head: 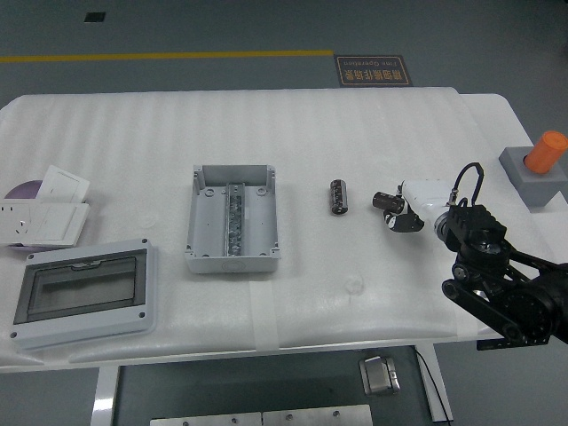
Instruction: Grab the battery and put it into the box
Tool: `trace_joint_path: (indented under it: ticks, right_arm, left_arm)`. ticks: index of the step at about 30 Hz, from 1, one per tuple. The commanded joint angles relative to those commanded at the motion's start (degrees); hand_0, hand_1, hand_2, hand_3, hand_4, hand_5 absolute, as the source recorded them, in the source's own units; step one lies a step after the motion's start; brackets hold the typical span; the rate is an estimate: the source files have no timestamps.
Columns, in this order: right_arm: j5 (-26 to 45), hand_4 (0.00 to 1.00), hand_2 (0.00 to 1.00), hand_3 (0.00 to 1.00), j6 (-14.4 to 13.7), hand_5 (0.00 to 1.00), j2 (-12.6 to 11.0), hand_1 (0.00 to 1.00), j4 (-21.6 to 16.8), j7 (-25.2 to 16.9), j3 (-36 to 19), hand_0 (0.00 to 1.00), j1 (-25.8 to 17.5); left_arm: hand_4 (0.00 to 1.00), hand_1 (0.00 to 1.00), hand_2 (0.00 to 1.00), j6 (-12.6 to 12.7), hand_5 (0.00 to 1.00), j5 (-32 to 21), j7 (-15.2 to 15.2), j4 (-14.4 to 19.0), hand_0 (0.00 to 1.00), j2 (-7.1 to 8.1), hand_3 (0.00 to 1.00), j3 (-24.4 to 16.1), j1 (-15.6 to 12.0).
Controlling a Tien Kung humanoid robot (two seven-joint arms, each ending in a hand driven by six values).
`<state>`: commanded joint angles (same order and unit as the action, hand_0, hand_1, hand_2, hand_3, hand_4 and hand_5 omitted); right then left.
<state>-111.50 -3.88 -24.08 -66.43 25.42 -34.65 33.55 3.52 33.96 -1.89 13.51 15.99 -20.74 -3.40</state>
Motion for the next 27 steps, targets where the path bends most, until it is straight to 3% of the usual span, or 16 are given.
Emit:
trace_joint_path:
  ticks: [6, 9, 17, 25, 26, 27]
  right_arm:
    - [1.9, 0.578, 0.352, 0.519, -1.4, 0.449, 0.1, 0.591, -5.1, -0.8, -1.3, 0.624, 0.0]
    - [2.2, 0.581, 0.353, 0.516, -1.8, 0.452, 0.6, 0.59, -5.9, -1.0, -1.5, 0.625, 0.1]
    - [2.3, 0.587, 0.352, 0.509, -1.0, 0.46, 0.6, 0.586, -4.8, -0.7, -1.4, 0.626, 0.8]
    - [2.7, 0.596, 0.354, 0.513, 0.6, 0.472, 2.3, 0.584, -0.9, 0.3, -0.1, 0.627, 3.1]
    - [2.7, 0.787, 0.619, 0.686, 0.7, 0.615, 2.6, 0.654, -0.5, 0.5, 0.1, 0.679, 3.3]
    - [2.8, 0.787, 0.619, 0.686, 0.7, 0.615, 2.8, 0.654, 0.0, 0.5, 0.3, 0.679, 3.5]
  left_arm:
    - [0.644, 0.652, 0.516, 0.0, 0.43, 0.1, 0.0, 0.0, 0.627, 0.0, 0.597, -0.1, 0.1]
    - [0.643, 0.652, 0.517, 0.0, 0.43, 0.1, 0.0, 0.1, 0.627, -0.02, 0.598, -0.1, 0.2]
    - [0.645, 0.652, 0.517, 0.0, 0.433, -0.3, 0.0, -0.1, 0.627, -0.06, 0.599, 0.4, 0.1]
    - [0.646, 0.652, 0.517, -0.1, 0.436, -0.7, 0.0, -0.2, 0.627, 0.14, 0.598, 1.1, 0.3]
    - [0.648, 0.652, 0.518, -0.1, 0.437, -0.7, 0.0, -0.2, 0.627, 0.15, 0.599, 1.1, 0.3]
    - [0.648, 0.652, 0.518, -0.1, 0.437, -0.7, 0.0, -0.2, 0.627, 0.16, 0.599, 1.2, 0.3]
